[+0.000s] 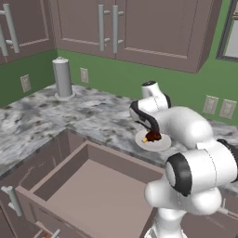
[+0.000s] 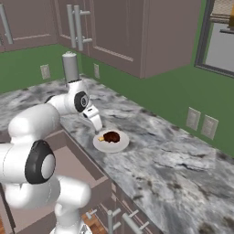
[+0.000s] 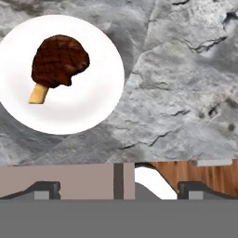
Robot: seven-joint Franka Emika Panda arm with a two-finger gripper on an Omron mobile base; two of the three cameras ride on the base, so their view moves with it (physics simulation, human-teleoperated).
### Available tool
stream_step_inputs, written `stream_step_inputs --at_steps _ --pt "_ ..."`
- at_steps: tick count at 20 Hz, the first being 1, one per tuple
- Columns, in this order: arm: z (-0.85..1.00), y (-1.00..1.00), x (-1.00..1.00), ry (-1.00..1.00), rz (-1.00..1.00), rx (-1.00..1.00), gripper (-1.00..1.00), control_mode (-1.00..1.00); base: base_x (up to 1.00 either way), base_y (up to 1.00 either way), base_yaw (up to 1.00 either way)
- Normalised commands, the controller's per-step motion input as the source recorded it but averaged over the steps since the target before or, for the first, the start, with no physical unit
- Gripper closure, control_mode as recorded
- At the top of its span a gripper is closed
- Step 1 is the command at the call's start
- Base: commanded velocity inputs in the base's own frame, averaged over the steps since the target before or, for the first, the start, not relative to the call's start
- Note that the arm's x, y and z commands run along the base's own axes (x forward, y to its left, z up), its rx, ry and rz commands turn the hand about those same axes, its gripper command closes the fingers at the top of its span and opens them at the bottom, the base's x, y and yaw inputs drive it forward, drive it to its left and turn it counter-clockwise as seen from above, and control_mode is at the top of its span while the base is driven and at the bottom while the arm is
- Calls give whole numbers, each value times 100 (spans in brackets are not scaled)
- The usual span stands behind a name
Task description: Pick up the knife from the drawer and place it on the cutting board. Then place the meat from the plate to the cutting board.
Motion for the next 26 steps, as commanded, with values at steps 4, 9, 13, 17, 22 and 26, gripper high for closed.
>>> stream_step_inputs --at_steps 4,9,13,17,22,26 --pt "-18 -38 22 0 0 3 -100 -100 0 0 0" --pt "-14 -20 16 -4 0 5 -100 -100 0 0 0" --pt "-19 0 6 -9 0 7 -100 -100 0 0 0" --pt "-10 0 17 0 -5 5 -100 -100 0 0 0" --pt "-7 0 36 0 -7 0 -100 -100 0 0 0" --pt "-10 0 42 0 -8 0 -100 -100 0 0 0"
